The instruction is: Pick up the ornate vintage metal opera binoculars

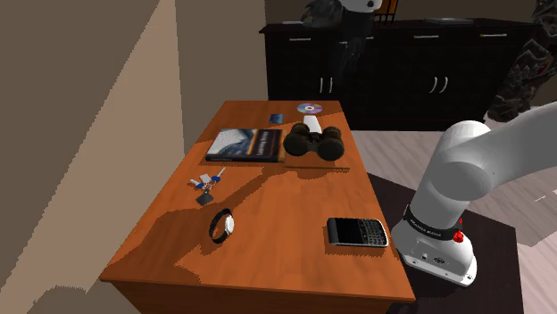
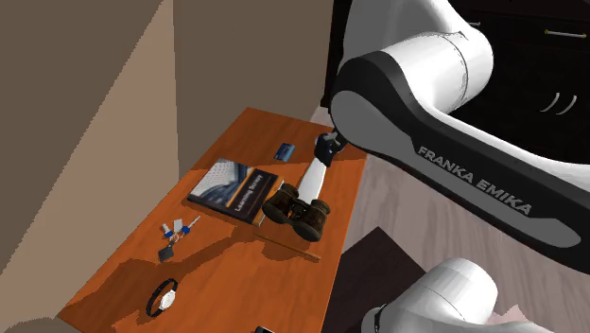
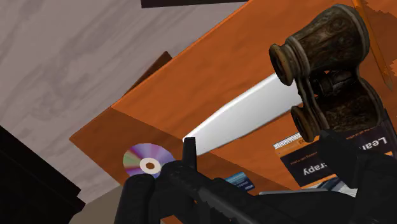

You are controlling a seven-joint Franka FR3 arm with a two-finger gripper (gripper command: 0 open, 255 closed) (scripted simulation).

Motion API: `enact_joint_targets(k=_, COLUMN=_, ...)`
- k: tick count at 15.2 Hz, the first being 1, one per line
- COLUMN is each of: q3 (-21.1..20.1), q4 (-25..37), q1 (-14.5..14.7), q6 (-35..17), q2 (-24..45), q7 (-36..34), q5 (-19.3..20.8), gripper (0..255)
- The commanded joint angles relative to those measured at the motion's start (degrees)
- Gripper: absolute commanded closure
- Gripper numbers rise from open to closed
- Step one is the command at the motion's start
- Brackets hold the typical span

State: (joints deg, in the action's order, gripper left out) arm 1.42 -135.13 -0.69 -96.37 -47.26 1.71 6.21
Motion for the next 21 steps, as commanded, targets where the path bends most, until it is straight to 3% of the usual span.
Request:
enact_joint_targets(k=1, q3=0.0, q4=0.0, q1=0.0, q6=0.0, q2=0.0, q7=0.0, q5=0.0, gripper=0)
enact_joint_targets(k=14, q3=-10.7, q4=0.09, q1=-7.28, q6=-10.92, q2=21.32, q7=-45.89, q5=-19.64, gripper=0)
enact_joint_targets(k=21, q3=-11.19, q4=-3.61, q1=-7.2, q6=-15.99, q2=22.81, q7=-45.89, q5=-20.41, gripper=0)
